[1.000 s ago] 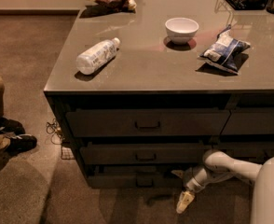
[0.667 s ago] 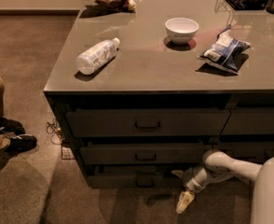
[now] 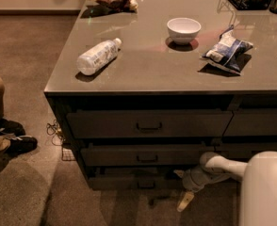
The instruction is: Open bottom drawer
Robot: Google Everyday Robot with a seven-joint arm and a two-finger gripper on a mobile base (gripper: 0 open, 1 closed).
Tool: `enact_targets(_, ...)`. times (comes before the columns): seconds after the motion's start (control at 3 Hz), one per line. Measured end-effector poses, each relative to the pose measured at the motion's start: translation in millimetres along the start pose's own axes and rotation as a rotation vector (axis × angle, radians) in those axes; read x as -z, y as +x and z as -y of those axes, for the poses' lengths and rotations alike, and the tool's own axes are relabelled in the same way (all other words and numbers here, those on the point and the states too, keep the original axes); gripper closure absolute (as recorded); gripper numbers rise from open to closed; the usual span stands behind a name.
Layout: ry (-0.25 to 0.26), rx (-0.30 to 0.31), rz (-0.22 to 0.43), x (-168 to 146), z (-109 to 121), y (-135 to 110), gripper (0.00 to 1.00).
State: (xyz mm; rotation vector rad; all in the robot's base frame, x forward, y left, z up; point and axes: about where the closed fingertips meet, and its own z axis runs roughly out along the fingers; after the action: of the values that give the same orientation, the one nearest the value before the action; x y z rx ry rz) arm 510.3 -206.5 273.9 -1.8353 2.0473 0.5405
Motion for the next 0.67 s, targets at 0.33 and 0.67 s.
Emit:
enact_targets(0.33,0.013,-0.011,-0.012,-16,17,12,0.0)
enact_targets(0.67,0.037,-0.027,-0.006,-34,38,23,0.0)
